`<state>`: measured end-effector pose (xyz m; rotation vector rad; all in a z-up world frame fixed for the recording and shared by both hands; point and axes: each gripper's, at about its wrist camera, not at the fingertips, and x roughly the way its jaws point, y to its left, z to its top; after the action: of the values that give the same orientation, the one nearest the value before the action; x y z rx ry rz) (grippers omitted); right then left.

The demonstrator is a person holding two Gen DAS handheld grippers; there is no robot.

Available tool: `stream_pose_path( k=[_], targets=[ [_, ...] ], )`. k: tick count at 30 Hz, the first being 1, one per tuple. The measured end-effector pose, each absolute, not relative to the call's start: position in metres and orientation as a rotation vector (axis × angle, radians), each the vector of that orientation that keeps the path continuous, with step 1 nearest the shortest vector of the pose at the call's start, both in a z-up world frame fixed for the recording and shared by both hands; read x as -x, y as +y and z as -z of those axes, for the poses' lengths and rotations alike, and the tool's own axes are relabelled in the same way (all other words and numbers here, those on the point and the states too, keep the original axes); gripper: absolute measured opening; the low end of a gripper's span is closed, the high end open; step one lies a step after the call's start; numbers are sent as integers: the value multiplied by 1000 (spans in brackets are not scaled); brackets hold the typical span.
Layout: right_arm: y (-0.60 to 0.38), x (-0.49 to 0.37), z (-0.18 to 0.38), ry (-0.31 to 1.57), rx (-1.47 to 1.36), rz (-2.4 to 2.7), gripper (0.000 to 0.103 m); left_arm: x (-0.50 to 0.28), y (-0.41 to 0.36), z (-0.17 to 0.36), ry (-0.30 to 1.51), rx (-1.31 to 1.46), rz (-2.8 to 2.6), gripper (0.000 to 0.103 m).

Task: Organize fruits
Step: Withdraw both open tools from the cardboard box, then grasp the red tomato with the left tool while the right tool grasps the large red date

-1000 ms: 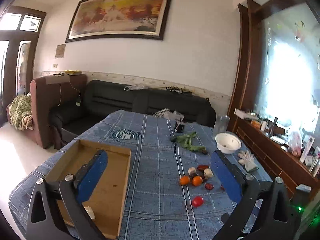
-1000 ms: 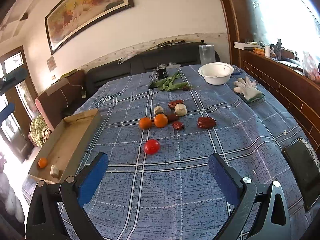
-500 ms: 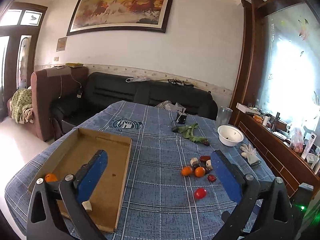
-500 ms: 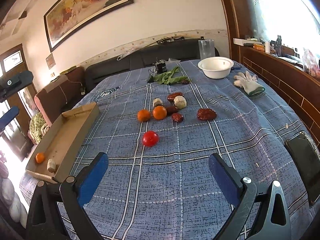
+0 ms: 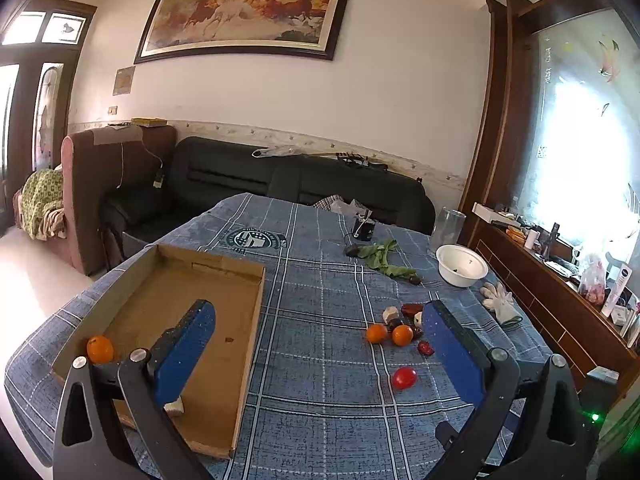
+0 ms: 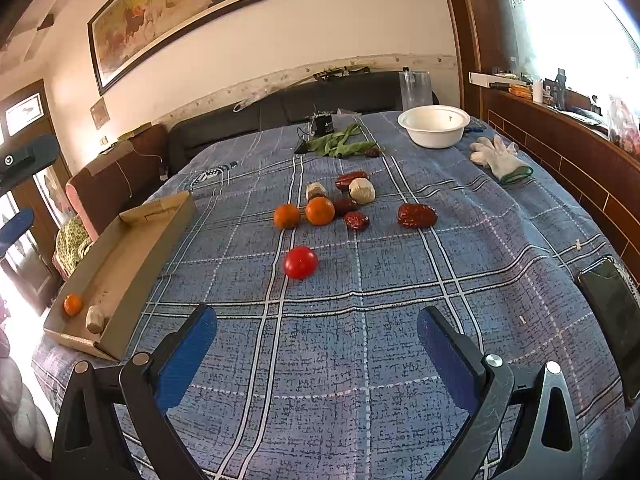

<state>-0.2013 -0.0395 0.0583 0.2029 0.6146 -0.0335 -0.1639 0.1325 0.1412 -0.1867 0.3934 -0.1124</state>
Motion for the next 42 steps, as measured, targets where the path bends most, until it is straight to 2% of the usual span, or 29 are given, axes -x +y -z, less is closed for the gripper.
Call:
stream_pose_path(
  k=[20,27,31,36,38,39,42],
  targets=[
    [-41,193,-49,655,-214,16,102,150,150,-128,444,202,86,103],
    [-94,193,-102,525,-218,50,102,152,171,-150,398,195,38,103],
    [-121,170,-113,552,-240,58,102,126,163,-138,511,241,111,103],
    [-142,137,-101,601,-267,50,101,91,125,-113,653,214,209,103],
    [-149,123,-90,633,-285,38,98,79,107,-100,701,185,241,103],
    [-153,115,-84,653,-297,33,93,72,97,-91,734,175,265,103],
    [-164,89,-71,714,-322,36,67,56,69,-68,802,151,318,103]
  ],
)
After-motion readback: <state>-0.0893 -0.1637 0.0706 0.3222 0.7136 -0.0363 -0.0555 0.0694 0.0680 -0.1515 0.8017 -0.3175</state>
